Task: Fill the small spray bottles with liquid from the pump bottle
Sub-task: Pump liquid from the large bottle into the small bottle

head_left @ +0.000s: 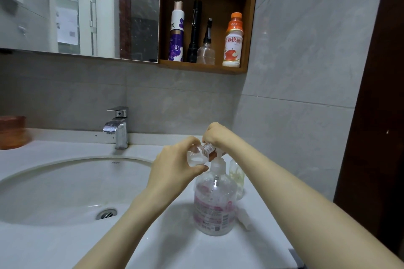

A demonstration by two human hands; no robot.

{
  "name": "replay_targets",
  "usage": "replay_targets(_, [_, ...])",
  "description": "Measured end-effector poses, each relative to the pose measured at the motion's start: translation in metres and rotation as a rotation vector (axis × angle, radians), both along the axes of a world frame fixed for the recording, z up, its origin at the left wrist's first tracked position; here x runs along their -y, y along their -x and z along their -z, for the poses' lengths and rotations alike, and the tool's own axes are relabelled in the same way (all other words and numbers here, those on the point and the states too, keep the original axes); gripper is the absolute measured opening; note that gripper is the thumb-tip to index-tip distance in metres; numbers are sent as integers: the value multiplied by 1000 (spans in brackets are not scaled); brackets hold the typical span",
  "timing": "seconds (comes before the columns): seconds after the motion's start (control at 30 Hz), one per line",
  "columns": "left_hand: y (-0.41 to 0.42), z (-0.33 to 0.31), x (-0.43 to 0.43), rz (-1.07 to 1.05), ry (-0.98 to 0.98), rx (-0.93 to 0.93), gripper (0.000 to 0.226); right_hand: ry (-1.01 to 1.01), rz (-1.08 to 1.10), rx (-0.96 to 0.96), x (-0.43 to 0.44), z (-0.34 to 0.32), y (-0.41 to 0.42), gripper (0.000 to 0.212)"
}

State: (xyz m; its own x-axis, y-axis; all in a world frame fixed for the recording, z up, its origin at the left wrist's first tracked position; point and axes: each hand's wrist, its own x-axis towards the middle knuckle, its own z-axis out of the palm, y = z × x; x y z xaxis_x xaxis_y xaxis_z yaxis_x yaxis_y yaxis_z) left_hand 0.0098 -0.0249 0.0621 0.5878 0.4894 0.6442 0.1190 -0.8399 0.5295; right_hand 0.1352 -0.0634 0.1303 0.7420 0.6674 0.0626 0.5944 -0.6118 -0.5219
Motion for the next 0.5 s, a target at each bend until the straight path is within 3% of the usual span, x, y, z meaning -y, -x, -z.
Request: replay_targets(0.5, [1,0,3,-21,-33,-14,37,62,30,-1,0,0,2,26])
